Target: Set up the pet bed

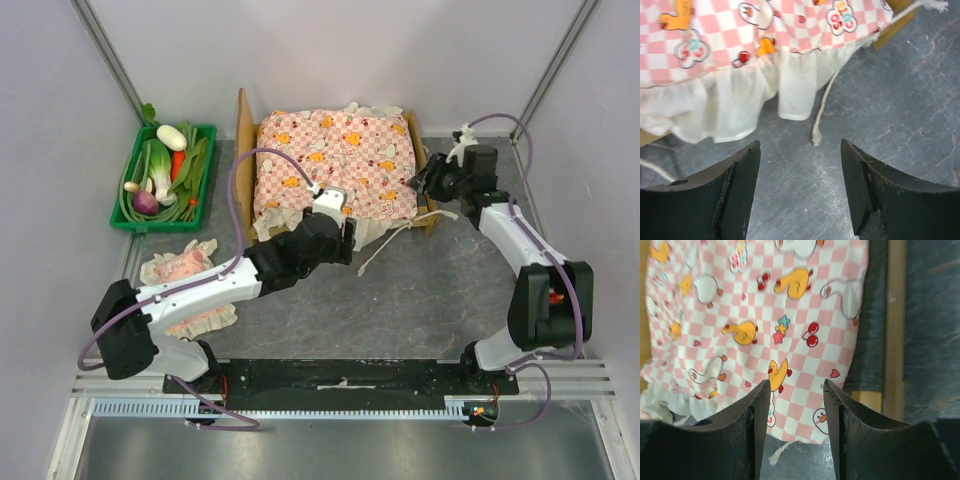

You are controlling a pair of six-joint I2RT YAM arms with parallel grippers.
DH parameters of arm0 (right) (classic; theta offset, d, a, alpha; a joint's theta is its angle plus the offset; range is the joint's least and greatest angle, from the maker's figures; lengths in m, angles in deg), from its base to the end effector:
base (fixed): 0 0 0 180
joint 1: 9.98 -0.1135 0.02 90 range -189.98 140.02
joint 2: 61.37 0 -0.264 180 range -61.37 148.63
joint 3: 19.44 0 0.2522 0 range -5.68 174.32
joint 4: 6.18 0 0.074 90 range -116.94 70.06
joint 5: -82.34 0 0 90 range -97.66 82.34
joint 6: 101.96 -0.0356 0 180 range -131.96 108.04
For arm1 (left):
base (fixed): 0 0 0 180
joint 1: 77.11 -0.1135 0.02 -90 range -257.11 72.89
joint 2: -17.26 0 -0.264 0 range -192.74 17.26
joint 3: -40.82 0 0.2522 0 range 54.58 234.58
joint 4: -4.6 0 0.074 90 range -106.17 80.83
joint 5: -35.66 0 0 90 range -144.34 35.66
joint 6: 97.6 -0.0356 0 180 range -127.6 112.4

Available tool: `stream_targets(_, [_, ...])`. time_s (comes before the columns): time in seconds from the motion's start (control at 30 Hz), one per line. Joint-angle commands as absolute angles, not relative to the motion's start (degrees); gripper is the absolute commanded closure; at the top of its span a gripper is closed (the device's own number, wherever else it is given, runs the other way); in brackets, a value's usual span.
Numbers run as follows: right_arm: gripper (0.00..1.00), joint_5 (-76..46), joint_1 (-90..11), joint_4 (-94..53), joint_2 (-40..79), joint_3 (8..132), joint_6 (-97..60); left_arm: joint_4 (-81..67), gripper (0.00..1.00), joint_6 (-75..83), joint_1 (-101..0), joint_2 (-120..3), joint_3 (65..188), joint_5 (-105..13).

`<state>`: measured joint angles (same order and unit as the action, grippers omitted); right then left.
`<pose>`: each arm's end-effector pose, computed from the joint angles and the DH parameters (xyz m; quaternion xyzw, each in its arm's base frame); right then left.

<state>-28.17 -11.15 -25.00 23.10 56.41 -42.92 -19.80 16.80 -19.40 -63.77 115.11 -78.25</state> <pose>0.3389 0.0194 0.2890 0.1268 0.8365 0.2876 0.4489 0.1834 -0.2632 0.2896 0.1467 0.8455 -0.1797 0.4810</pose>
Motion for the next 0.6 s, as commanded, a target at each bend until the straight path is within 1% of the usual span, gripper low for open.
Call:
stream_targets(0.0, [0.46,-24.81,-14.63,-28.38,29.93,59.35,-40.97,-24.54,0.28,16.83,-23.74,-57.45,114.35,-80.63])
stream_targets(0.1, [0.46,-23.39,-15.86,-29.08,33.19,60.32,-40.00,-26.21,0.27,16.57,-27.79,-53.58,114.17,-78.17])
stream_targets(0.23, [0.46,-21.81,-17.36,-30.14,35.22,61.03,-38.07,-27.36,0.26,15.25,-31.05,-48.92,113.82,-78.07])
stream_targets(0.27, [0.48,-21.20,-17.62,-30.05,35.57,60.77,-37.80,-27.88,0.26,15.08,-31.58,-47.52,113.73,-78.16])
stream_targets(0.33, [0.68,-19.97,-17.89,-29.44,35.93,60.59,-36.93,-28.50,0.26,14.64,-32.81,-46.29,113.64,-78.69])
stream_targets(0.4, [0.83,-16.38,-18.06,-30.83,36.72,61.64,-35.26,-29.03,0.26,14.29,-33.51,-44.80,113.38,-79.21])
stream_targets(0.43, [0.85,-14.27,-18.24,-31.54,36.89,62.08,-33.60,-29.12,0.25,14.11,-33.69,-44.52,113.12,-79.30])
stream_targets(0.47, [0.90,-9.64,-18.24,-31.98,37.07,62.69,-32.88,-29.47,0.25,14.02,-33.87,-44.17,113.03,-79.39])
stream_targets(0.57, [0.92,-3.46,-18.15,-32.78,36.90,63.40,-30.86,-30.17,0.25,13.67,-34.74,-43.91,112.85,-79.22])
